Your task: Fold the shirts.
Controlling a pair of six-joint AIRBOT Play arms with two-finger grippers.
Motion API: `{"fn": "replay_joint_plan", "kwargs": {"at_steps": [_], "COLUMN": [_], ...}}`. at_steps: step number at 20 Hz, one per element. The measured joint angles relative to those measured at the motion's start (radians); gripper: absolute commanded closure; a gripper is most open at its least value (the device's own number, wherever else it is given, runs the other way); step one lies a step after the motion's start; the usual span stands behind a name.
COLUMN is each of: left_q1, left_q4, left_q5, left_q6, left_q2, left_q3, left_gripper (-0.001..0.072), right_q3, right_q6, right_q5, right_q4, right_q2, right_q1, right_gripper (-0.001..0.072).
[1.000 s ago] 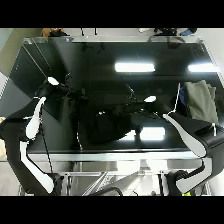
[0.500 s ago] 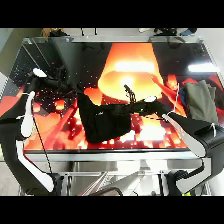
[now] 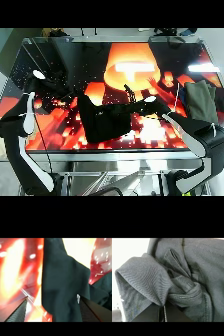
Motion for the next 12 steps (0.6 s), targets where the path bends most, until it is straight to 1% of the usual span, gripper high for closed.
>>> {"fn": "replay_joint_plan", "kwargs": {"at_steps": [1,2,3,8,12], "left_q1": [-0.016,-0.035,-0.051,-0.088,-0.087], "left_q4": [0.0,-0.007,-0.004,0.023,0.015], "left_q5": [0.01,0.024,0.036,0.041,-0.016], "left_q6": [-0.001,-0.001,-0.001,-0.002,-0.006], "left_q2": [-0.011,-0.024,-0.034,-0.032,0.073], "left_q3": [0.002,0.002,0.002,0.064,0.188], "left_gripper": [0.0269,0.0505,0.0693,0.0694,0.0695], "right_q3": [0.0,0.0,0.0,0.001,0.071], "right_q6": [-0.002,-0.002,-0.002,-0.002,-0.002], "right_q5": [0.0,0.0,0.0,0.004,0.039], "right_q4": [0.0,0.0,0.0,-0.003,-0.004], "right_q2": [0.0,0.0,0.001,0.042,0.129], "right_q1": [0.0,0.0,0.0,-0.027,-0.125], "right_gripper": [0.0679,0.0679,0.0679,0.0679,0.0679]}}
